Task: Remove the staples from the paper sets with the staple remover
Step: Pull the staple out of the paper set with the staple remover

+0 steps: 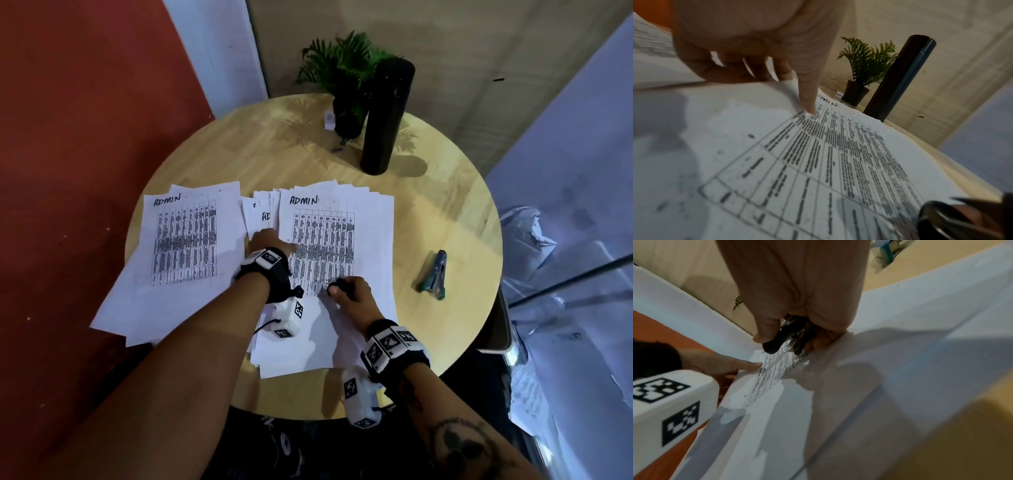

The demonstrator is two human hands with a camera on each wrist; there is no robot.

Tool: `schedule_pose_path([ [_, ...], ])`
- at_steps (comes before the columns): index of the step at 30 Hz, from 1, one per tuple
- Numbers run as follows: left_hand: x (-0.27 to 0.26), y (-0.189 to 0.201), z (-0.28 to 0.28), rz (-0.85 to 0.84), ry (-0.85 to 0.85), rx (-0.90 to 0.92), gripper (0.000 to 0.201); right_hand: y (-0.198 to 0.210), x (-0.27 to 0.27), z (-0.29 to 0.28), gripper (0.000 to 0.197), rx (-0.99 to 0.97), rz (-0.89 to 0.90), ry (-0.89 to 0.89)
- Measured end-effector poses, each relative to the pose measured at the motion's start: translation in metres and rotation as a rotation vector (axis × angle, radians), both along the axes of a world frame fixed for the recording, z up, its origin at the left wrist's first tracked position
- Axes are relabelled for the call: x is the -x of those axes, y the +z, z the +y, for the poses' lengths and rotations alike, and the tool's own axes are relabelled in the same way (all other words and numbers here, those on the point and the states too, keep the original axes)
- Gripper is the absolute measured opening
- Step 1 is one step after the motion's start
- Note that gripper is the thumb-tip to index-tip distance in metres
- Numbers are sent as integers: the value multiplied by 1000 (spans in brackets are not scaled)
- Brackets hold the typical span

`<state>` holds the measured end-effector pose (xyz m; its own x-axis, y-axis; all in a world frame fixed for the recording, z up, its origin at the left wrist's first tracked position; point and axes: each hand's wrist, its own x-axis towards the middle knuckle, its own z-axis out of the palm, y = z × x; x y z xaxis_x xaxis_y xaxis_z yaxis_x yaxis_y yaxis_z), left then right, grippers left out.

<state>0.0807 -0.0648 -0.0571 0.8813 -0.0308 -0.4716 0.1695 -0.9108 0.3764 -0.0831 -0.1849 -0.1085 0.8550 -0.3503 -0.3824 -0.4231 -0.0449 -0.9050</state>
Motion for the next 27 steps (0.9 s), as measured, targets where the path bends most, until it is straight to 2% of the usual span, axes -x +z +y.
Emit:
schedule_pose_path([
  [1,0,1,1,-21,-13,53,37,0,0,0,52,-4,-1,1],
  [3,-3,1,4,12,-15,152,31,0,0,-2,43,2,6,4],
  [6,-3,0,12,223,-20,94,67,-3,2,-4,37,31,11,15],
  [8,4,-1,19,323,-47,7,78,0,3,-3,36,43,-3,20],
  [11,12,-13,30,369,-30,103,87,6,2,-3,34,28,-4,44],
  [12,15,-17,32,334,2,188,83,7,2,-4,33,17,9,55],
  [15,25,-23,32,175,72,389,54,16,-2,-13,25,-34,52,7],
  [18,34,-14,34,39,54,525,43,58,-19,-39,27,-14,-42,-30],
  [22,40,14,36,-25,127,786,33,146,-62,-80,26,342,-291,151],
  [24,42,28,37,-53,154,878,33,183,-82,-89,24,471,-252,247],
  [27,40,44,43,-80,159,946,26,225,-105,-95,44,582,-147,441],
])
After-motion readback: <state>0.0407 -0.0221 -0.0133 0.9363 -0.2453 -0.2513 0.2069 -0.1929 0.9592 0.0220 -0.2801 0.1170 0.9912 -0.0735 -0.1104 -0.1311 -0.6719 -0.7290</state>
